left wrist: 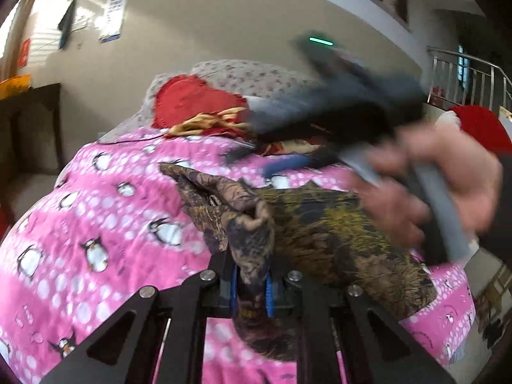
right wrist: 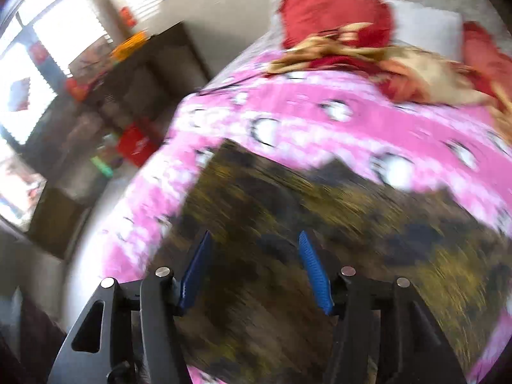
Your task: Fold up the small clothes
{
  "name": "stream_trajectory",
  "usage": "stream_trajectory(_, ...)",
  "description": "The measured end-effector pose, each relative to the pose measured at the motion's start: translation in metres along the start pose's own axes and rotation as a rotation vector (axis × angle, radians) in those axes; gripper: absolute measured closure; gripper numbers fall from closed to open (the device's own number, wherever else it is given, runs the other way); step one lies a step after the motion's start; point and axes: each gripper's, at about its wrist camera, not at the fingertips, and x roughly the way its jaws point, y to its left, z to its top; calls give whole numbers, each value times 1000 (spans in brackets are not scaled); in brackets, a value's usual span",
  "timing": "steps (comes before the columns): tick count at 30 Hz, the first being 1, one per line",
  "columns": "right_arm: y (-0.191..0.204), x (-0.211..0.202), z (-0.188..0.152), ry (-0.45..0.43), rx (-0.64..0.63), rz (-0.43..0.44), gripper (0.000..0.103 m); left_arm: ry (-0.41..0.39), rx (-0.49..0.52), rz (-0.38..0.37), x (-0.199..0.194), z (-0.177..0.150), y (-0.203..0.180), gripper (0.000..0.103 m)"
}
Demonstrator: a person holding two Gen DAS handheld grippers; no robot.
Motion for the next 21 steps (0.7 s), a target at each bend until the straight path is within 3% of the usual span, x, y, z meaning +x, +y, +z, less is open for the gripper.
stream_trajectory(4, 19, 34, 47, 99, -8, 73, 49, -5, 12, -43, -1, 2, -6, 91)
stream_trajectory(6, 28, 49, 60, 139, -36, 57, 49, -5, 19, -61, 0, 3, -8, 91)
stream_trajectory(10, 48, 86, 71, 252, -152, -120, 49, -5, 19, -79, -1, 4, -10, 91)
stream_trajectory(12, 53, 101, 73, 300, -213, -211, 54, -2, 10, -87, -2, 6, -12, 91)
stream_trajectory(14, 49, 105, 72, 318, -239, -256, 75, -3, 6, -97, -5, 7, -13, 91)
stream_trajectory(19, 27, 94, 72, 319, -218, -274, 95, -18, 35, -130, -10, 10, -22, 92)
stream_trajectory(21, 11, 77, 73, 284, -167, -256, 97, -22, 49, -151, -12, 13, -30, 92)
